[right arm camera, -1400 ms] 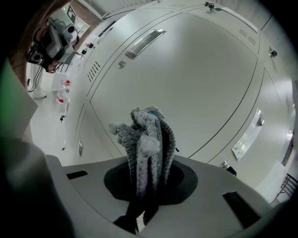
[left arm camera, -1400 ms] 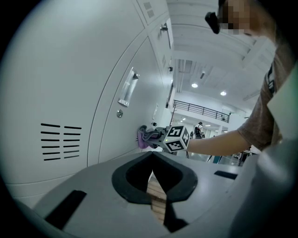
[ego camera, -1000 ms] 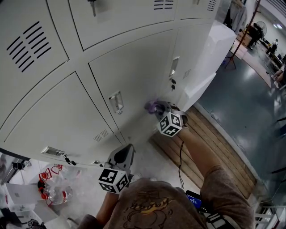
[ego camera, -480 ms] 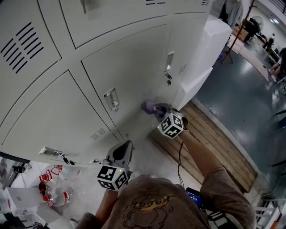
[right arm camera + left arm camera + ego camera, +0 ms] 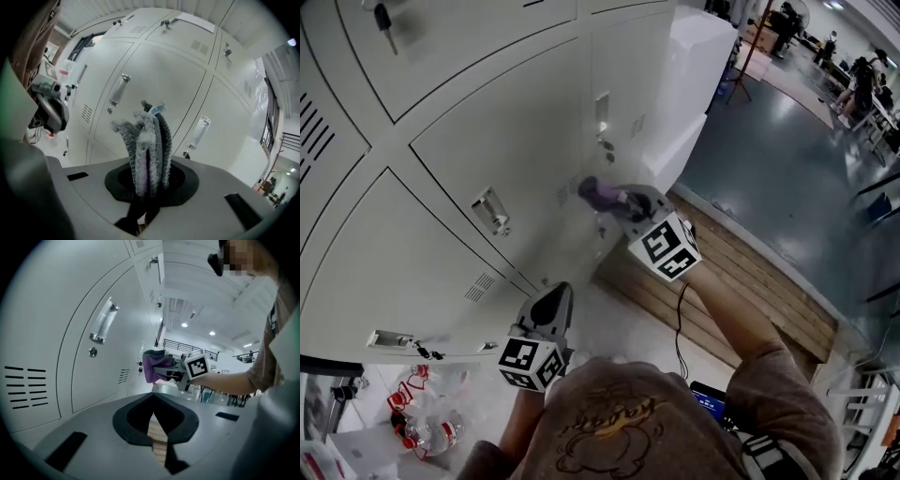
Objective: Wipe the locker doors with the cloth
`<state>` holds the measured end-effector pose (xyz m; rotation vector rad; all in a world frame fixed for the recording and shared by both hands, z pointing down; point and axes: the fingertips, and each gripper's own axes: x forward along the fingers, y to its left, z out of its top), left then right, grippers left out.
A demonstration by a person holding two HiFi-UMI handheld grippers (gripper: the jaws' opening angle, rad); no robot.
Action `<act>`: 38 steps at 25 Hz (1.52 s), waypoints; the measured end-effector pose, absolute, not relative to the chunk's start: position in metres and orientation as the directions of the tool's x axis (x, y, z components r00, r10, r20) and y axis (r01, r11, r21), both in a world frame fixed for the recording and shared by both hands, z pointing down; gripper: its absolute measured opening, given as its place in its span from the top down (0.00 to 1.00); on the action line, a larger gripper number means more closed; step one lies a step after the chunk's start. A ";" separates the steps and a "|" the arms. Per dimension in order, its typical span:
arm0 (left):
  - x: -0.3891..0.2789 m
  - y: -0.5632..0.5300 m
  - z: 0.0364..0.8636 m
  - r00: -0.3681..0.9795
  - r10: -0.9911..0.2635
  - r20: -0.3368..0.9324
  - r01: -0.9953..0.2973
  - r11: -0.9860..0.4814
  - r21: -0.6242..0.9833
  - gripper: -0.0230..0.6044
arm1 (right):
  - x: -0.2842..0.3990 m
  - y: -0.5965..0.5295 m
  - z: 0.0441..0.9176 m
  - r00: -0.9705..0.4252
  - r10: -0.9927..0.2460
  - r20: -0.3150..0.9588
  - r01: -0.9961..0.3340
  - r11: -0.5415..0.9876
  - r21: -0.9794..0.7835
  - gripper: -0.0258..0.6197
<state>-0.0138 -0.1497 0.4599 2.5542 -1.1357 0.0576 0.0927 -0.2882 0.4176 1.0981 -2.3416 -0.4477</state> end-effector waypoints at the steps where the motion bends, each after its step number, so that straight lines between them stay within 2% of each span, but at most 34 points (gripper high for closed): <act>1: -0.011 -0.150 0.458 0.686 -0.707 0.170 -0.720 -0.629 0.292 0.96 | 0.094 -0.279 0.407 -0.550 -0.782 0.293 -0.616 0.617 0.490 0.88; 10: 0.004 -0.154 0.452 0.720 -0.680 0.142 -0.687 -0.667 0.290 0.96 | 0.119 -0.203 0.358 -0.535 -0.824 0.188 -0.731 0.563 0.386 0.87; 16: 0.008 -0.154 0.454 0.725 -0.675 0.138 -0.681 -0.670 0.296 0.96 | 0.135 -0.170 0.372 -0.457 -0.880 0.125 -0.856 0.474 0.206 0.87; 26: 0.005 -0.155 0.470 0.718 -0.682 0.140 -0.688 -0.666 0.288 0.96 | 0.146 -0.145 0.461 -0.389 -0.904 0.176 -0.916 0.400 0.030 0.87; 38: -0.008 -0.149 0.494 0.697 -0.704 0.137 -0.709 -0.649 0.276 0.96 | 0.123 -0.122 0.522 -0.450 -0.861 0.238 -0.893 0.440 -0.097 0.88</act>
